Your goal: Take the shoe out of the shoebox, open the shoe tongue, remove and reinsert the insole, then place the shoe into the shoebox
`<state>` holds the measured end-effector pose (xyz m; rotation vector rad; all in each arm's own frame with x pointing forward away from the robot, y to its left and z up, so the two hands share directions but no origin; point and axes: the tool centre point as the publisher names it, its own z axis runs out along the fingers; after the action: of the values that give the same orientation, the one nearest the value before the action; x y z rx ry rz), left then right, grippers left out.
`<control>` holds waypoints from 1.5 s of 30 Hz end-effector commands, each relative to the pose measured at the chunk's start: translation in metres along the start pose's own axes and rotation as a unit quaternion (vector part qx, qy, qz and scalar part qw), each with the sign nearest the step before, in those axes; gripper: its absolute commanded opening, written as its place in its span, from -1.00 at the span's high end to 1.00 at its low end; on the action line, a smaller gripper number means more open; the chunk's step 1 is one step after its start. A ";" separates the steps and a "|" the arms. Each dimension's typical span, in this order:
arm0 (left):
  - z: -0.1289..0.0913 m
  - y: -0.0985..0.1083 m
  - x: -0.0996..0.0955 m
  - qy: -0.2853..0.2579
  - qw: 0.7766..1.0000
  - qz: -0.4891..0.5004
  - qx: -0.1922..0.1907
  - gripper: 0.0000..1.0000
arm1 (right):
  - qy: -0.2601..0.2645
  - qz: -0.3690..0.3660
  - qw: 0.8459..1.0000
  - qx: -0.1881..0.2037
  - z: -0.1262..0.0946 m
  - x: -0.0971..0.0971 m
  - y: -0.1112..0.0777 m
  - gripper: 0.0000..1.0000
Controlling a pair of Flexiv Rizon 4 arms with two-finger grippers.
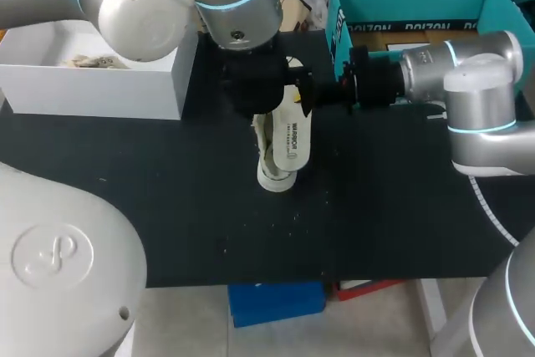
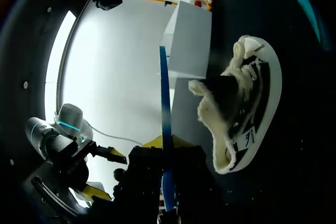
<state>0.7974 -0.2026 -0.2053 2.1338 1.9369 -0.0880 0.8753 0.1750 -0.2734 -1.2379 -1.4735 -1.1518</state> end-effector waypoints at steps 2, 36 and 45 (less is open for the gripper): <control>0.008 0.003 -0.001 0.005 1.000 -0.002 0.000 -1.00 | -0.001 0.001 1.000 0.000 0.000 0.000 0.000 1.00; 0.001 0.095 -0.006 -0.023 0.999 0.026 -0.014 -1.00 | -0.001 0.001 1.000 0.000 0.000 0.000 0.000 1.00; 0.011 0.126 0.003 -0.029 0.999 0.030 -0.002 -1.00 | -0.001 0.001 1.000 0.000 0.000 0.000 0.000 1.00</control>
<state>0.9094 -0.2111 -0.1934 2.1460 1.8395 -0.1057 0.8753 0.1750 -0.2734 -1.2379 -1.4735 -1.1517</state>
